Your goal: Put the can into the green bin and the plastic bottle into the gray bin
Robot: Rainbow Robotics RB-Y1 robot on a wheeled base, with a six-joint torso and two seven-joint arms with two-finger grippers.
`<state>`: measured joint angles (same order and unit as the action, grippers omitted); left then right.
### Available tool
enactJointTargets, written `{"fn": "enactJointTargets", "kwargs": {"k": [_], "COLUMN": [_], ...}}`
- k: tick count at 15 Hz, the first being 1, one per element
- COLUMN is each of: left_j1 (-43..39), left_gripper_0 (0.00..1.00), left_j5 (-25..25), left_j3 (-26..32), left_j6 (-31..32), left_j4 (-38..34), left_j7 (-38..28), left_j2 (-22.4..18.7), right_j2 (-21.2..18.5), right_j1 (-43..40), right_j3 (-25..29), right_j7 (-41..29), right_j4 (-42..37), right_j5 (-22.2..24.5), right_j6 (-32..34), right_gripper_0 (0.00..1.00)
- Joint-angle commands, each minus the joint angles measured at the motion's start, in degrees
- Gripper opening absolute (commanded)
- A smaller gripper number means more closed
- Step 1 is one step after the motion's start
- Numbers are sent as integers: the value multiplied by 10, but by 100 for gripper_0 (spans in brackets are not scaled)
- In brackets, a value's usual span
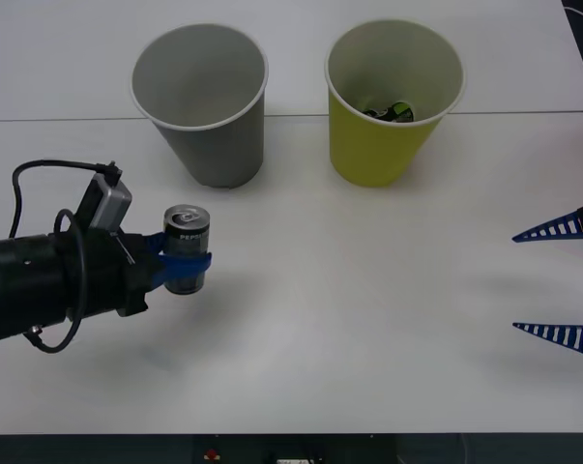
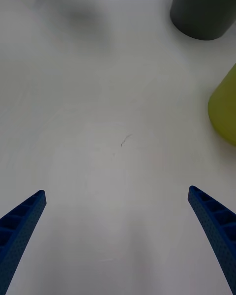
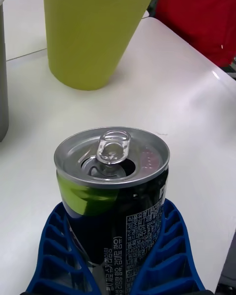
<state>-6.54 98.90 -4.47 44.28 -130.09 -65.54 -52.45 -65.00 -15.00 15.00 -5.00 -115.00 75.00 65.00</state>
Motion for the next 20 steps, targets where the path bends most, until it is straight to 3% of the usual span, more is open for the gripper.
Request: {"fn": "enactJointTargets", "kwargs": {"k": [1, 6, 12, 15, 18, 20], "left_j1": [22, 90, 229, 321, 413, 475], "left_gripper_0": [0, 0, 0, 0, 0, 0], "left_j5": [73, 82, 95, 93, 102, 137], "left_j3": [19, 38, 37, -3, -56, -99], "left_j6": [57, 148, 258, 286, 287, 287], "left_j4": [-59, -68, -63, -15, 60, 97], "left_j7": [-115, -142, -144, -144, -144, -145], "left_j2": [1, 2, 9, 21, 62, 81], "right_j2": [0, 0, 0, 0, 0, 0], "right_j1": [0, 0, 0, 0, 0, 0], "right_j3": [0, 0, 0, 0, 0, 0], "right_j7": [0, 0, 0, 0, 0, 0], "right_j4": [0, 0, 0, 0, 0, 0], "right_j5": [0, 0, 0, 0, 0, 0], "right_j6": [0, 0, 0, 0, 0, 0], "right_gripper_0": [100, 100, 100, 100, 100, 100]}}
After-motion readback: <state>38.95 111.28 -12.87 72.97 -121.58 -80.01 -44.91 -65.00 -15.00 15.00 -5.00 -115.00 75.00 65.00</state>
